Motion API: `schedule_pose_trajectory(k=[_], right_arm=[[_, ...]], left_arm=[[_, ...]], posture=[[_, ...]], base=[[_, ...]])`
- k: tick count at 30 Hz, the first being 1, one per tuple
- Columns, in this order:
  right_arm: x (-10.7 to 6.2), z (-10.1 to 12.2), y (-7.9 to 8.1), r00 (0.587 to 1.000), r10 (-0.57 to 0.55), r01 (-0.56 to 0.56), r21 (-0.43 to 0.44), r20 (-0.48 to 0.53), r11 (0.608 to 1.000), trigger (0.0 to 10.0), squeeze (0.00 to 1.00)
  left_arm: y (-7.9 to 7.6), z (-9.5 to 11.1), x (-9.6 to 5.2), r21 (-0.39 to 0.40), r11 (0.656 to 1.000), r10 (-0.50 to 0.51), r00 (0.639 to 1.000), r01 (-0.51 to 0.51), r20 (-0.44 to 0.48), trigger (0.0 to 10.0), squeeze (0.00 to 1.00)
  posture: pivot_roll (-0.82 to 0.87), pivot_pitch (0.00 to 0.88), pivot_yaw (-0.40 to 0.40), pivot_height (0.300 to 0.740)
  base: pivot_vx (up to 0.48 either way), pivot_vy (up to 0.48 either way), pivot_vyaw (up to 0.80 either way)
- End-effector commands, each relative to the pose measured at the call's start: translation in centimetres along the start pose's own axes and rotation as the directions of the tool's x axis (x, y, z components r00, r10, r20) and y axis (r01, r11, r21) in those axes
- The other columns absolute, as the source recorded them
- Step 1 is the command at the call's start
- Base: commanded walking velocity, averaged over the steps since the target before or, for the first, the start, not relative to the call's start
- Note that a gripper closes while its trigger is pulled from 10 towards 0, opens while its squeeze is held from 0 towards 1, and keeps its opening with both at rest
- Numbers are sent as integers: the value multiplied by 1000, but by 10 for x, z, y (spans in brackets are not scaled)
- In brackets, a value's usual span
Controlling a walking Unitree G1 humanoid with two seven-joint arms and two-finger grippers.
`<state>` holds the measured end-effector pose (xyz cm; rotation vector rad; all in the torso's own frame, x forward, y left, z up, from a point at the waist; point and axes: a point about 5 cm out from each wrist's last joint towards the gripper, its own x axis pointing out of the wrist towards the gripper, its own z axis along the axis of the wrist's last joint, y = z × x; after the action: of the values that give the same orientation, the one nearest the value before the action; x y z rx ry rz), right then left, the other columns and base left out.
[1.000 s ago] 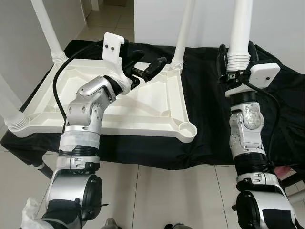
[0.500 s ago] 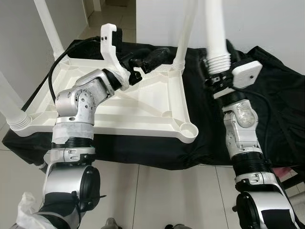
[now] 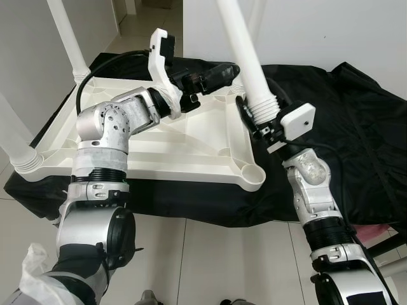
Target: Building children table
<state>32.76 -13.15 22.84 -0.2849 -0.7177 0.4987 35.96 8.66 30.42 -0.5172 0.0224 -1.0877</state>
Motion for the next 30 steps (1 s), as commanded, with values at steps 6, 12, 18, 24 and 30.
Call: schedule_pose_trajectory(k=[6,12,18,24,30], right_arm=[[-3,4,14,998,55,-54,-10,15,998,10000,0],[-17,-1,30,996,83,-83,2,-20,997,10000,0],[-34,-11,39,994,89,-90,1,-69,996,10000,0],[-50,-14,44,992,77,-77,0,-98,997,10000,0],[-54,-13,49,990,92,-93,1,-107,996,10000,0]], left_arm=[[2,-3,7,17,1000,-14,999,14,-46,10000,0],[6,-6,13,7,1000,12,998,-11,-64,10000,0],[14,0,18,12,997,75,996,-74,-45,10000,0],[29,18,17,-15,982,188,982,-188,-4,10000,0],[37,25,16,-39,966,255,967,-254,21,7255,0]], posture=[[-37,26,17,740],[-41,31,15,740],[-41,31,15,740],[-50,38,20,740],[-55,41,21,740]], base=[[0,0,0],[0,0,0],[0,0,0],[0,0,0],[0,0,0]])
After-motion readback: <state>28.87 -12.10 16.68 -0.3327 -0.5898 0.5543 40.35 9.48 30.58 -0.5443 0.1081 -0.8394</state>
